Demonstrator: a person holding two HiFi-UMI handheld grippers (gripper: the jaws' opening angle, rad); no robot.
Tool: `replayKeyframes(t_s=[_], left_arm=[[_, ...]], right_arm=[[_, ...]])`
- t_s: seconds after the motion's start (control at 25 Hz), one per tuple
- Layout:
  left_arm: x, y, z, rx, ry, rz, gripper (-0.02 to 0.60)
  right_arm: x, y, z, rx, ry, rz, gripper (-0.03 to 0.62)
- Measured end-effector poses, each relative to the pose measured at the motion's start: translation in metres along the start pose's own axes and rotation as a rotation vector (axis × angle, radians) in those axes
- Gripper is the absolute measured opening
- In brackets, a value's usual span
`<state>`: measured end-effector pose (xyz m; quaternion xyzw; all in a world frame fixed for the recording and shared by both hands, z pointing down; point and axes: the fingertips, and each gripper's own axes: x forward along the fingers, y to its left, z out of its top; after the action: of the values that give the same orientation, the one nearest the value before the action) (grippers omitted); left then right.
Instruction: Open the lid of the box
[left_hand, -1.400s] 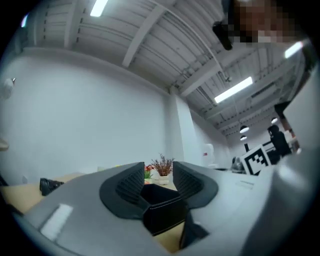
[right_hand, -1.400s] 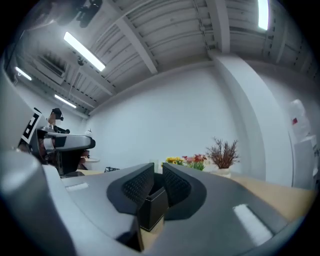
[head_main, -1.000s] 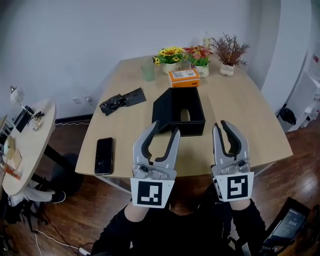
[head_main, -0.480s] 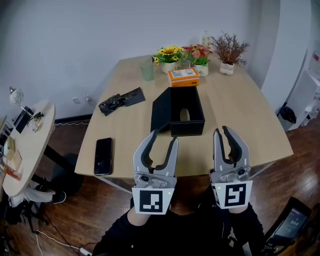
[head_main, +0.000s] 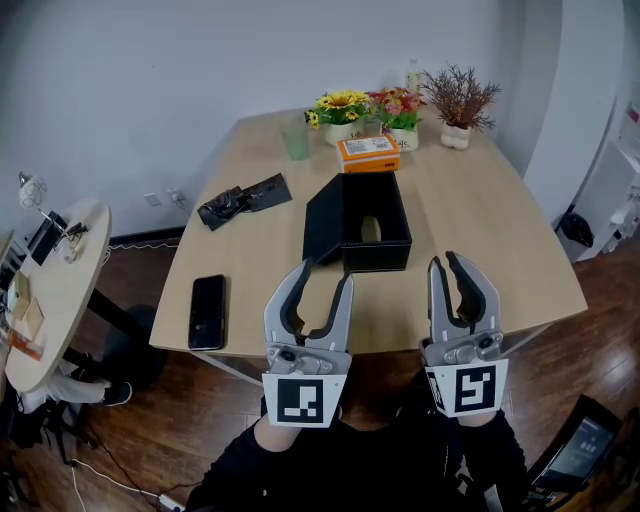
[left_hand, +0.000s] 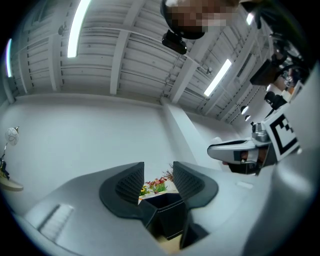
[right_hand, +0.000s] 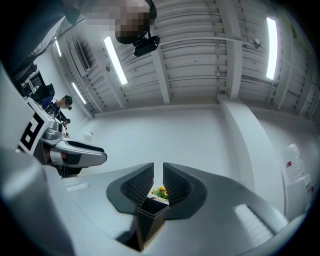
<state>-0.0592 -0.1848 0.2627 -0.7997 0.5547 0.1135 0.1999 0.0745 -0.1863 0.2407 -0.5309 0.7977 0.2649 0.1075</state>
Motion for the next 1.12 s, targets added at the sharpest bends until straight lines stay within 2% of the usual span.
replayKeyframes(t_s=[0.52, 0.76, 1.12], left_arm=[[0.0007, 0.0020, 0.0016, -0.033, -0.006, 0.015, 0.152], [0.0000, -0.0008, -0.0009, -0.013, 0.011, 0.000, 0.152], [-0.0013, -0.0006, -0.0029, -0.023, 0.020, 0.000, 0.152]], right_arm=[[0.0010, 0.0037, 0.0023, 0.010, -0.006, 0.031, 0.044], [0.0000, 0.0028, 0.0022, 0.025, -0.005, 0.032, 0.029], [0.0000, 0.0044, 0.0016, 0.020, -0.001, 0.035, 0.026]])
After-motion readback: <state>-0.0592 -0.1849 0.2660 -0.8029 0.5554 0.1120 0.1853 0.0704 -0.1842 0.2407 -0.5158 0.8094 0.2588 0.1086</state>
